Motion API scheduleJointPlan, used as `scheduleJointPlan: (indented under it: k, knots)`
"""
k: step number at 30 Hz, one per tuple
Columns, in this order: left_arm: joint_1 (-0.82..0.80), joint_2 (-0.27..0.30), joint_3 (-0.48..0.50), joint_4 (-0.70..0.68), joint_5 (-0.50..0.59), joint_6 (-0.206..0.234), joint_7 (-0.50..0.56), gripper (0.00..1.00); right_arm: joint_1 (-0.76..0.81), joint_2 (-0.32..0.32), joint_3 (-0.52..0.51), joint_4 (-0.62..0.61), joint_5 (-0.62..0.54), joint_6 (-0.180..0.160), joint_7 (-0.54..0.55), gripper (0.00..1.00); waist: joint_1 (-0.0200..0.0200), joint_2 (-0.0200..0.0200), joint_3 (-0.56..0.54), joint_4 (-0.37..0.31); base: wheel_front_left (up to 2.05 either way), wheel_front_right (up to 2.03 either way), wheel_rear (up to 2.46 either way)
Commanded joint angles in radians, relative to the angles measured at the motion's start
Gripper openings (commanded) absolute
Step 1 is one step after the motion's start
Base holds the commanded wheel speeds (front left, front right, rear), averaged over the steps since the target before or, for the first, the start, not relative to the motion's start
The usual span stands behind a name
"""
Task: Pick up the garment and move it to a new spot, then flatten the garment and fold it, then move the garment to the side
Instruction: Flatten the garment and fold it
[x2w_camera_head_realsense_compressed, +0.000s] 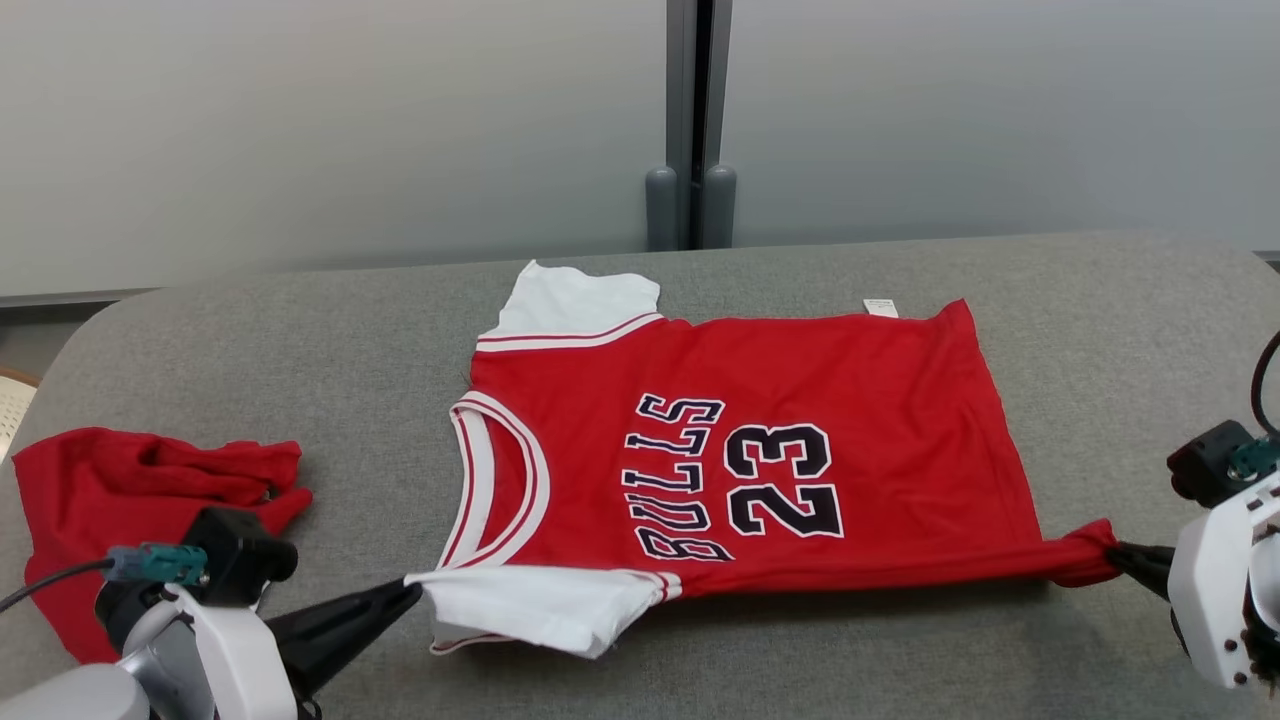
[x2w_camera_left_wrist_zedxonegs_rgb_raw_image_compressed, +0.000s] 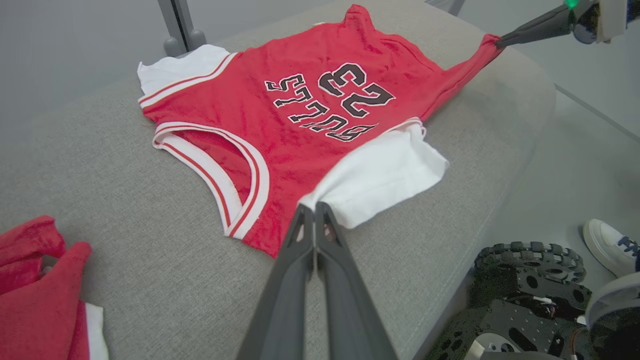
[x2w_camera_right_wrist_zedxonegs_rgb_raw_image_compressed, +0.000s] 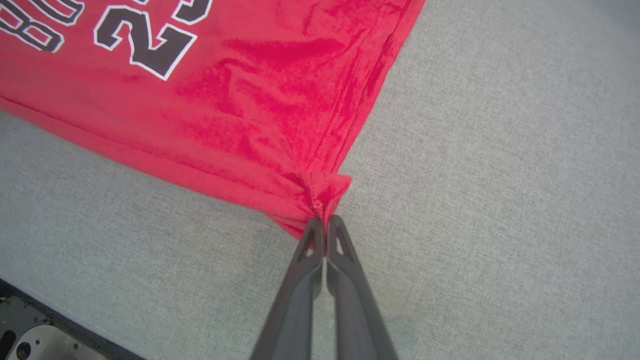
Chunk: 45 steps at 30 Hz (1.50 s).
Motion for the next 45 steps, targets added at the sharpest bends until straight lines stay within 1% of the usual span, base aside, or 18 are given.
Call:
scheduleJointPlan:
  k: [1,5,10,12,18,23,24,25,26,27,30,33,34,37,40,41,43,45]
  knots:
    - [-0.025,-0.009,0.014,0.019,0.008,0.0,-0.016,0.0,-0.021,0.01,-0.011,0.013,-0.006,-0.002,-0.012,0.0,0.0,0.0,0.017,-0.001,0.0,0.0,0.0]
    - [-0.093,-0.048,0.016,0.066,0.032,0.0,-0.01,0.0,-0.061,0.034,-0.026,0.05,-0.011,-0.002,-0.028,0.0,0.0,0.0,0.059,0.0,0.0,0.0,0.0]
    - [-0.203,-0.096,0.004,0.154,0.056,0.0,0.021,0.0,-0.114,0.091,-0.044,0.115,-0.016,-0.002,-0.056,0.0,0.0,0.0,0.129,-0.004,0.0,0.0,0.0]
    - [-0.248,-0.109,-0.016,0.202,0.107,0.0,0.029,0.0,-0.134,0.118,-0.04,0.139,-0.027,-0.002,-0.065,0.0,0.0,0.0,0.152,-0.006,0.0,0.0,0.0]
    - [-0.314,-0.171,-0.046,0.331,0.14,0.0,0.007,0.0,-0.19,0.177,-0.022,0.2,-0.06,-0.002,-0.1,0.0,0.0,0.0,0.199,-0.018,0.0,0.0,0.0]
    - [-0.347,-0.224,-0.064,0.407,0.151,0.0,-0.012,0.0,-0.222,0.218,-0.028,0.249,-0.045,-0.002,-0.128,0.0,0.0,0.0,0.222,-0.027,0.0,0.0,0.0]
    - [-0.353,-0.232,-0.067,0.421,0.157,0.0,-0.008,0.29,-0.224,0.223,-0.027,0.257,-0.044,-0.002,-0.131,0.0,0.0,0.0,0.226,-0.028,0.0,0.0,0.0]
    - [-0.361,-0.238,-0.069,0.448,0.163,0.0,-0.013,1.0,-0.222,0.233,-0.038,0.267,-0.019,-0.002,-0.134,0.69,0.0,0.0,0.23,-0.029,0.0,0.0,0.0]
    - [-0.367,-0.246,-0.068,0.477,0.167,0.0,-0.019,1.0,-0.216,0.244,-0.054,0.277,0.01,-0.002,-0.135,1.0,0.0,0.0,0.232,-0.029,0.0,0.0,0.0]
    - [-0.375,-0.258,-0.067,0.504,0.172,0.001,-0.025,1.0,-0.217,0.251,-0.065,0.281,0.02,-0.002,-0.147,1.0,0.0,0.0,0.234,-0.029,0.0,0.0,0.0]
    - [-0.383,-0.297,-0.05,0.584,0.175,0.03,-0.059,1.0,-0.211,0.263,-0.099,0.305,0.056,-0.002,-0.204,1.0,0.0,0.0,0.232,-0.026,0.0,0.0,0.0]
    - [-0.373,-0.325,-0.006,0.645,0.163,0.084,-0.148,1.0,-0.189,0.272,-0.119,0.322,0.065,-0.002,-0.273,1.0,0.0,0.0,0.217,-0.022,0.0,0.0,0.0]
    - [-0.373,-0.325,-0.006,0.645,0.163,0.084,-0.148,1.0,-0.189,0.272,-0.119,0.322,0.065,-0.002,-0.273,1.0,0.0,0.0,0.217,-0.022,0.0,0.0,0.0]
    - [-0.336,-0.356,0.053,0.673,0.139,0.139,-0.25,1.0,-0.151,0.289,-0.159,0.326,0.097,-0.002,-0.387,1.0,0.0,0.0,0.189,-0.016,0.0,0.0,0.0]
    - [-0.289,-0.381,0.177,0.647,0.096,0.198,-0.292,1.0,-0.103,0.305,-0.19,0.282,0.124,-0.002,-0.5,1.0,0.0,0.0,0.161,-0.007,0.0,0.0,0.0]
    - [-0.273,-0.394,0.253,0.61,0.1,0.216,-0.294,1.0,-0.085,0.304,-0.205,0.272,0.134,-0.002,-0.538,1.0,0.0,0.0,0.153,-0.004,0.0,0.0,0.0]
    - [-0.189,-0.412,0.394,0.536,0.145,0.252,-0.294,1.0,-0.061,0.303,-0.235,0.266,0.101,-0.002,-0.589,1.0,0.0,0.0,0.14,0.0,0.0,0.0,0.0]
    - [-0.088,-0.452,0.536,0.444,0.202,0.276,-0.293,1.0,-0.037,0.335,-0.308,0.256,0.06,-0.001,-0.604,1.0,0.0,0.0,0.129,0.002,0.0,0.0,0.0]
